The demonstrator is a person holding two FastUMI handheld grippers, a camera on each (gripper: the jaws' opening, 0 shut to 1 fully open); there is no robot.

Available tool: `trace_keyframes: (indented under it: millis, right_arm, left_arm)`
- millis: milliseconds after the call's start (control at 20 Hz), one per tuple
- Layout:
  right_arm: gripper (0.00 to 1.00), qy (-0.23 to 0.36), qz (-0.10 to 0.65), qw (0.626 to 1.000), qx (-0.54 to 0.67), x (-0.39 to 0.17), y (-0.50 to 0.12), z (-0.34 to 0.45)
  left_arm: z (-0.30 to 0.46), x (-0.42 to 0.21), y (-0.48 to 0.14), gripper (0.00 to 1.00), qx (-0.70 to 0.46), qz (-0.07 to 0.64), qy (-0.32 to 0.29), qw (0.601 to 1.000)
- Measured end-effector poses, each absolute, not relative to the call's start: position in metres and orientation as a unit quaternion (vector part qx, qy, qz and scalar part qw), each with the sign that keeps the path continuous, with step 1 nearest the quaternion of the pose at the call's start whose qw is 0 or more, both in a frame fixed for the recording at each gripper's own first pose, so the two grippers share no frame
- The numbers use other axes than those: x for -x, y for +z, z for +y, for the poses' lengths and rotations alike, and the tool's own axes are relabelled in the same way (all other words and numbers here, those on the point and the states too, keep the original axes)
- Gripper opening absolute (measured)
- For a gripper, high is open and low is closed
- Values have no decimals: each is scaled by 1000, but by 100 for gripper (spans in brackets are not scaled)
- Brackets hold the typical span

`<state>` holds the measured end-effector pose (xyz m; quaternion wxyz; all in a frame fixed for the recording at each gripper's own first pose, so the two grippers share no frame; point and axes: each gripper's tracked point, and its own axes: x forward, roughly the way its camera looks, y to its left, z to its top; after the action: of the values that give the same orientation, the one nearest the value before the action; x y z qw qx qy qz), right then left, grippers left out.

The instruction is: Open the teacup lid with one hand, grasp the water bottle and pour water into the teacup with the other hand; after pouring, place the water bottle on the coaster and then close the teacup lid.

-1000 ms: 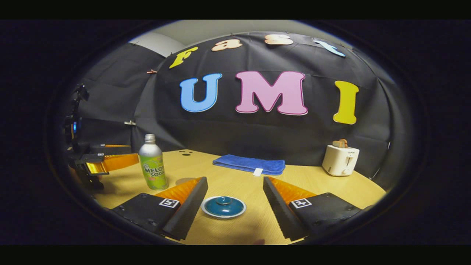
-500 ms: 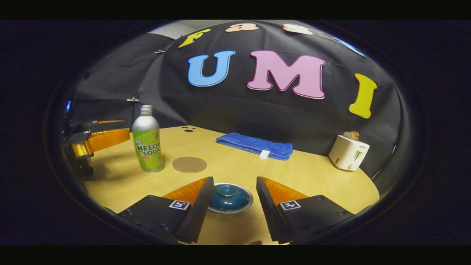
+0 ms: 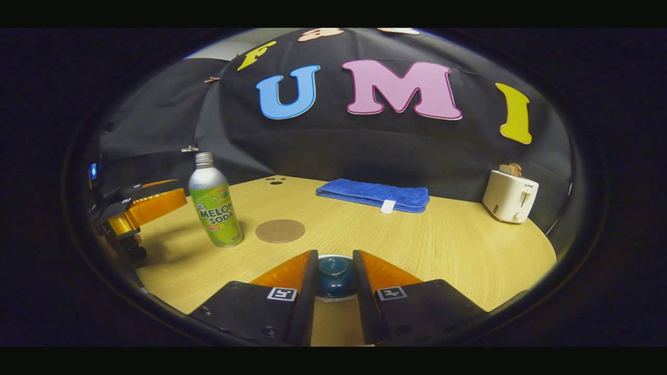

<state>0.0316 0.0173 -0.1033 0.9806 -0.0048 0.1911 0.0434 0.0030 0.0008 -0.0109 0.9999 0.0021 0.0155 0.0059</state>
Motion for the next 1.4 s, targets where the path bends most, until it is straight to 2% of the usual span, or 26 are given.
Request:
trace_keyframes:
  millis: [50,100,150,200,250,300,350,400,450,600,650,700,1250,1300,1350,1400]
  right_arm:
    - [34,45,191,981,7,-31,-103,17]
    - [34,46,190,981,7,-32,-103,16]
    - [27,46,189,981,6,-31,-103,17]
    - [31,48,188,981,3,-31,-102,17]
    - [31,49,183,982,-2,-31,-99,17]
    - [27,47,177,983,-5,-32,-95,16]
    - [36,46,168,985,-7,-32,-89,16]
    - [27,45,156,987,-10,-31,-81,14]
    - [26,44,143,989,-13,-30,-72,13]
    - [26,38,109,993,-19,-24,-48,6]
    - [31,36,100,994,-19,-21,-41,2]
    - [31,35,95,995,-19,-17,-36,0]
    - [31,31,79,996,-13,-5,-21,-20]
    - [31,30,78,996,-14,-4,-20,-21]
    - [31,29,76,997,-16,-3,-18,-24]
    - [31,27,74,997,-18,-2,-17,-26]
  left_arm:
    - [1,-3,-11,97,-2,15,6,1000]
    - [1,-3,-11,97,-3,14,6,1000]
    - [1,-3,-11,97,-3,14,6,1000]
    - [1,-3,-11,97,-2,14,7,1000]
    - [1,-3,-12,96,-1,15,7,1000]
    - [1,-4,-12,96,-1,16,8,1000]
    - [1,-5,-13,97,0,17,7,1000]
    - [1,-5,-13,97,1,17,7,1000]
    - [1,-5,-14,97,2,18,6,1000]
    - [-1,-8,-19,97,12,25,2,1000]
    - [-2,-10,-22,97,14,29,3,999]
    - [-3,-11,-23,97,13,30,5,999]
    - [-3,-52,-59,96,4,76,22,997]
    - [-1,-55,-59,95,4,75,23,997]
    - [-4,-56,-59,84,4,73,18,997]
    - [-8,-58,-57,83,3,70,8,998]
